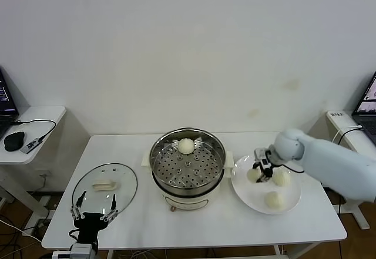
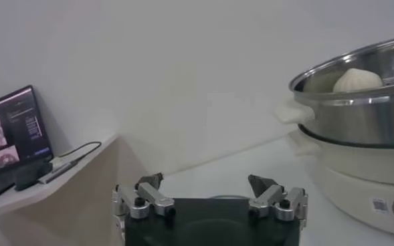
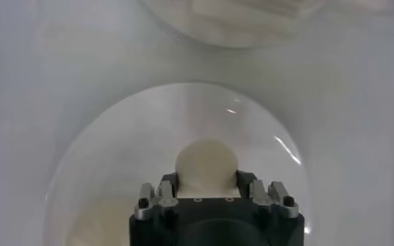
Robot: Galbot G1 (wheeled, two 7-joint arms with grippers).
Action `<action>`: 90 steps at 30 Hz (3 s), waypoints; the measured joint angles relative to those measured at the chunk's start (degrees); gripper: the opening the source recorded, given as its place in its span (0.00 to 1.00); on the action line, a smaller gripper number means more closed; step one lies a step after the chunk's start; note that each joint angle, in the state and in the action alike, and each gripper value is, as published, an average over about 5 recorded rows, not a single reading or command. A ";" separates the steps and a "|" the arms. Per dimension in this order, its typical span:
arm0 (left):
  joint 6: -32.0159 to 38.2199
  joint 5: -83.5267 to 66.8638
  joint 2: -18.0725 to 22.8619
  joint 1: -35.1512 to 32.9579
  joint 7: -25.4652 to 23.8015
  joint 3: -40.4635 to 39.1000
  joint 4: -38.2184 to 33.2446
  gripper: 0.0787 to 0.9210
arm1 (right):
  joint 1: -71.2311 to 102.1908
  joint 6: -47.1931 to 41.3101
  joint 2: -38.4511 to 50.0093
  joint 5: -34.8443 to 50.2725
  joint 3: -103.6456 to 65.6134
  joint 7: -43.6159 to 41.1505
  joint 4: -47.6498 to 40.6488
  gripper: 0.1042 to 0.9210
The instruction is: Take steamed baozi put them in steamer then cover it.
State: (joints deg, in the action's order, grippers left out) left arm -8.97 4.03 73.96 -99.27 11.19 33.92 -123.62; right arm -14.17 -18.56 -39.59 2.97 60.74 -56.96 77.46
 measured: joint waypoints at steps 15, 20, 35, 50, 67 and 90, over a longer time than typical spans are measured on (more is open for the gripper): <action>0.01 -0.20 -0.36 0.07 0.08 -0.45 -0.73 0.88 | -22.93 -5.64 -5.89 14.78 9.82 1.07 5.43 0.58; 0.03 -0.36 -0.55 -0.03 0.11 0.09 -1.15 0.88 | -23.97 -8.78 -10.95 20.75 11.08 3.90 5.82 0.58; -0.08 -0.61 0.65 0.43 0.12 1.46 -2.02 0.88 | -16.28 -16.71 -28.52 28.70 12.09 12.61 -0.28 0.58; 0.10 -0.65 0.99 0.45 0.30 1.64 -1.90 0.88 | -10.54 -19.74 -37.27 29.69 12.07 16.53 -6.58 0.58; 0.09 -0.62 0.92 0.74 0.29 1.26 -1.53 0.88 | -15.78 -18.31 -33.00 27.34 12.31 9.52 -2.58 0.88; 0.33 0.22 0.55 0.21 0.55 -1.37 -1.44 0.88 | -23.53 -3.51 5.04 9.39 16.01 -4.69 19.01 0.88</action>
State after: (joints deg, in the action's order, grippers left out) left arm -8.64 4.25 74.51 -99.06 11.74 32.55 -125.06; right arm -37.70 -22.07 -34.54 12.36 76.75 -61.65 96.47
